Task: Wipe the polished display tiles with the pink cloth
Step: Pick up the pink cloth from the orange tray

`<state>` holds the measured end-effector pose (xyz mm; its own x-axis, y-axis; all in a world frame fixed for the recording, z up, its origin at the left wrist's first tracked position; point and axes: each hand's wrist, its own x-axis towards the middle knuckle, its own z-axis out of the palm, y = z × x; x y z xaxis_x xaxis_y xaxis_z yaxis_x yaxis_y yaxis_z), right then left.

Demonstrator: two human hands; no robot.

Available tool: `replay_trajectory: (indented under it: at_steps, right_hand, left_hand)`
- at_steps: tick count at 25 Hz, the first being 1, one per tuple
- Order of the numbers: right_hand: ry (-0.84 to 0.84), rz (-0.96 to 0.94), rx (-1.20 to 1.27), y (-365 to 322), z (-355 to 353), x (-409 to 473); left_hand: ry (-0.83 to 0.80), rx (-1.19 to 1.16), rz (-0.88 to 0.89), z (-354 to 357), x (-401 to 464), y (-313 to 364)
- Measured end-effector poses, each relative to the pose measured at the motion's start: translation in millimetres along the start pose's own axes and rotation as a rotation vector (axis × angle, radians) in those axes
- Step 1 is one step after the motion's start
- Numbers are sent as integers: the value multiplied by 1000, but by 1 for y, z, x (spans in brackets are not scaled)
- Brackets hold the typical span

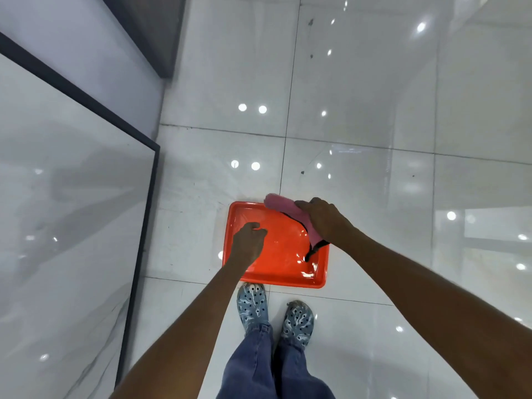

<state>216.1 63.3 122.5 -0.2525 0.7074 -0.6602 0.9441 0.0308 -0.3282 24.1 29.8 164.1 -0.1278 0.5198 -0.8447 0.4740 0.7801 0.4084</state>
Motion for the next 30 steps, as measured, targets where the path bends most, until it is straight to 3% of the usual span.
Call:
replay_trajectory:
  at_steps: [5, 8, 15, 19, 23, 27, 30]
  right_hand:
    - [336, 192, 403, -38, -75, -85]
    - [511, 247, 400, -56, -102, -130]
    - [611, 567, 663, -79, -156, -224]
    - [633, 603, 580, -95, -184, -306]
    - [805, 618, 524, -117, -197, -400]
    - [955, 727, 594, -144, -179, -499]
    - [1027, 820, 614, -157, -148, -550]
  left_hand:
    - [34, 4, 84, -24, -86, 54]
    - [37, -33, 130, -28, -132, 79]
    - [40, -122, 185, -40, -230, 117]
    - [9, -88, 211, -50, -308, 134]
    - [-6, -49, 313, -47, -404, 138]
    - [-88, 20, 518, -30, -494, 110]
    - [-200, 46, 576, -21, -527, 93]
